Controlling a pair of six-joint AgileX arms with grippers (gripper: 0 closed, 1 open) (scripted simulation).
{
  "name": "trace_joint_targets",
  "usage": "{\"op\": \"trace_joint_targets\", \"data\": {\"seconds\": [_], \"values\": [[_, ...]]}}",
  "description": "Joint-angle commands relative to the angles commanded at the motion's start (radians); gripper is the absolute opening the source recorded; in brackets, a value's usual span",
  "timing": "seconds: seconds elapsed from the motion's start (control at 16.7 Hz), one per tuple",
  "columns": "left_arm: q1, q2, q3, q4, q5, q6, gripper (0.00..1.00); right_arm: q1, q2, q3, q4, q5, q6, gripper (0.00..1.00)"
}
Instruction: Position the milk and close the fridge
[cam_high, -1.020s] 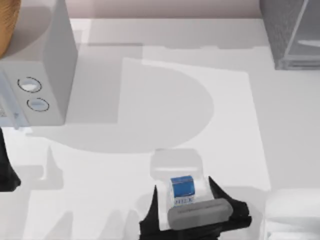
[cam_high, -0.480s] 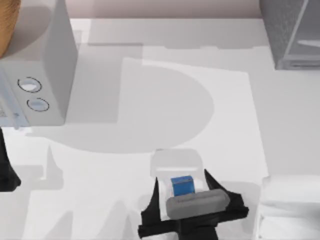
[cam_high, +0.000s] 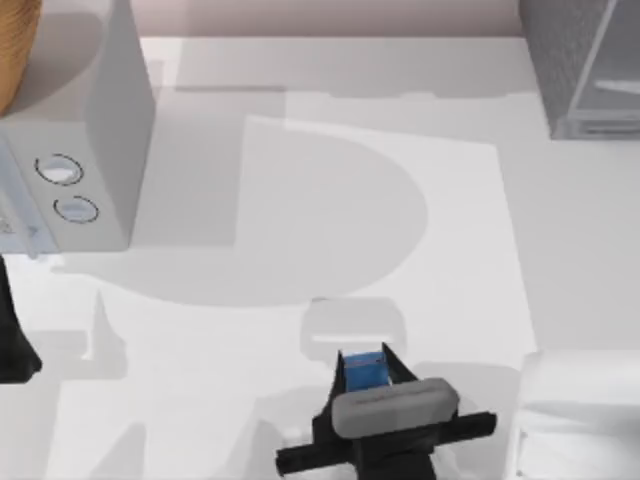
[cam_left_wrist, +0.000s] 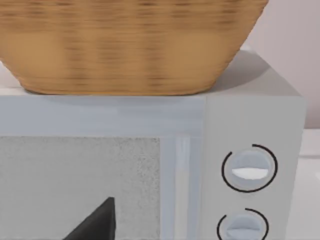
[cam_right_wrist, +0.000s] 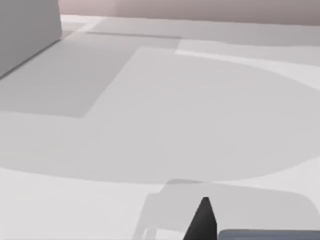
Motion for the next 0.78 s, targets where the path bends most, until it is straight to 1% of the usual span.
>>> {"op": "trace_joint_targets", "data": {"seconds": [0.12, 0.18, 0.78], "values": [[0.0, 0.0, 0.0, 0.0, 0.0, 0.0, 1.0, 0.0, 0.0, 0.0, 0.0, 0.0, 0.0, 0.02], [0.0, 0.0, 0.0, 0.0, 0.0, 0.0, 1.0, 0.0, 0.0, 0.0, 0.0, 0.0, 0.0, 0.0], [0.0, 0.0, 0.0, 0.0, 0.0, 0.0, 1.0, 0.003, -0.017, -0.001, -0.011, 0.0, 0.001, 0.0]]}}
